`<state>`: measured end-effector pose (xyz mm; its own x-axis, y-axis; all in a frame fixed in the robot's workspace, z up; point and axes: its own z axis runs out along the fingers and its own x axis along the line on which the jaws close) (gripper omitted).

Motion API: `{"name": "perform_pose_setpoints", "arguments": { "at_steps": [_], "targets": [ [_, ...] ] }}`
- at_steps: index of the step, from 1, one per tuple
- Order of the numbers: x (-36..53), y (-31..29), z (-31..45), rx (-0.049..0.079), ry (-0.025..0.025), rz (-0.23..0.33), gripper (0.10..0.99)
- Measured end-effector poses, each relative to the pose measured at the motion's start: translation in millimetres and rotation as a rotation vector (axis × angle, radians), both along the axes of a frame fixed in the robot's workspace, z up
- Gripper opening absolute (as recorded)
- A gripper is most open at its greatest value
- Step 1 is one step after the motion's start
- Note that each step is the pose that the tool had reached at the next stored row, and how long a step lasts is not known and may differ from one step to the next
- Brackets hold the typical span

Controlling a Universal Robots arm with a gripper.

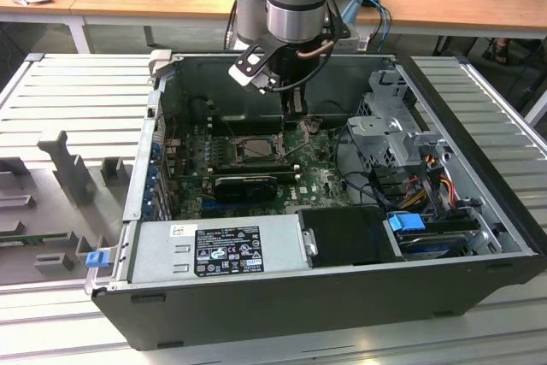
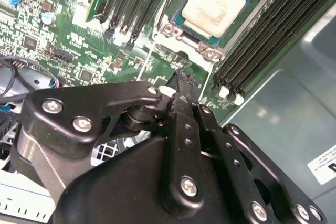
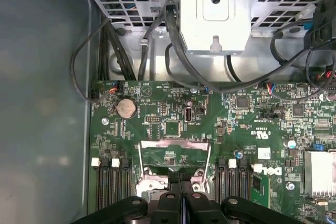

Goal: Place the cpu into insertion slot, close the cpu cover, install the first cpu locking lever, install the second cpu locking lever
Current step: 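Close the cpu cover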

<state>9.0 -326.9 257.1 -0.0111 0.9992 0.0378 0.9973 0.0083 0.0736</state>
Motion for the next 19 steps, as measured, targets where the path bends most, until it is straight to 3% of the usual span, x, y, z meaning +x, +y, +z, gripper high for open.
{"name": "perform_pose_setpoints", "arguments": {
  "at_steps": [10,19],
  "targets": [
    [9.6,-0.2,-0.1,0.000,0.0000,0.001,0.106],
    [28.1,0.0,-1.9,0.000,0.0073,0.004,0.106]
  ]
}}
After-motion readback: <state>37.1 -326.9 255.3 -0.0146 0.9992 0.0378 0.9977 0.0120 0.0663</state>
